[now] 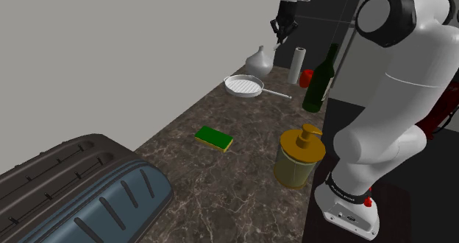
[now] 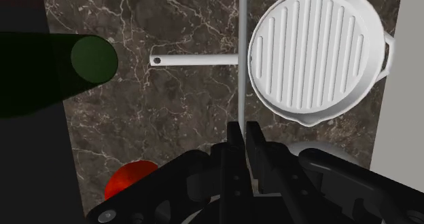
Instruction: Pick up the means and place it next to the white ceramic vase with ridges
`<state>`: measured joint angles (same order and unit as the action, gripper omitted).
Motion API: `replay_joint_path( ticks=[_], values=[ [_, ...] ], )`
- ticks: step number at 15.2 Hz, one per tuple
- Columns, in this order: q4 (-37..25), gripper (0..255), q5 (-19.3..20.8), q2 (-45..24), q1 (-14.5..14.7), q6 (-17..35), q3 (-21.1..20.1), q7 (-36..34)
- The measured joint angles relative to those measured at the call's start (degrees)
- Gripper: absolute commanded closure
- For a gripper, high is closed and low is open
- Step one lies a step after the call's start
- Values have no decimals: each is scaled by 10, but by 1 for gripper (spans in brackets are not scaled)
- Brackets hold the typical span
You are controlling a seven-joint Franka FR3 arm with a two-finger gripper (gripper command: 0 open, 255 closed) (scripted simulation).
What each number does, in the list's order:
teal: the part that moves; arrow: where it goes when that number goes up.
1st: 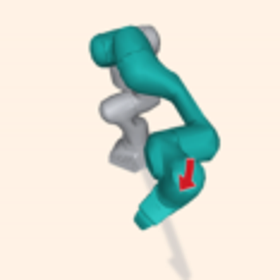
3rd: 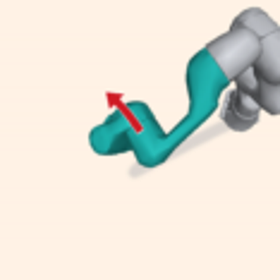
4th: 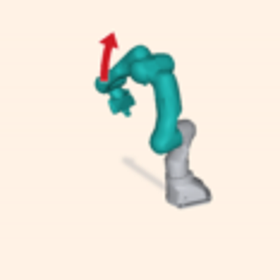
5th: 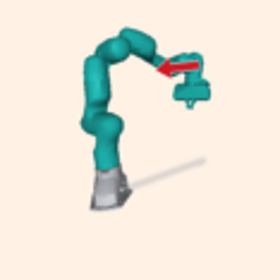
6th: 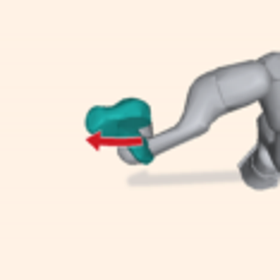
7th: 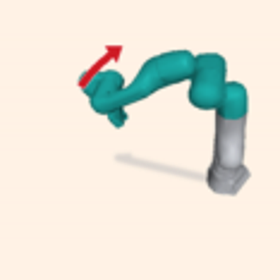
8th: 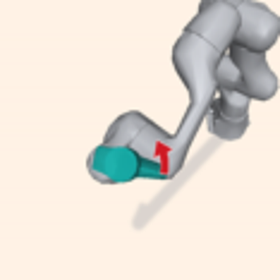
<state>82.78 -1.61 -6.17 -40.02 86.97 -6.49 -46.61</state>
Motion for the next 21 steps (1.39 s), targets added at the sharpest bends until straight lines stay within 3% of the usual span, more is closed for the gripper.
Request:
replay_joint_path(
  ticks=[3, 8, 21],
  values=[
    [-38, 255, 2, -28, -19, -11, 15, 34],
    [-161, 255, 4, -114, -54, -50, 38, 92],
    [-33, 255, 3, -90, -65, 55, 44, 112]
  ],
)
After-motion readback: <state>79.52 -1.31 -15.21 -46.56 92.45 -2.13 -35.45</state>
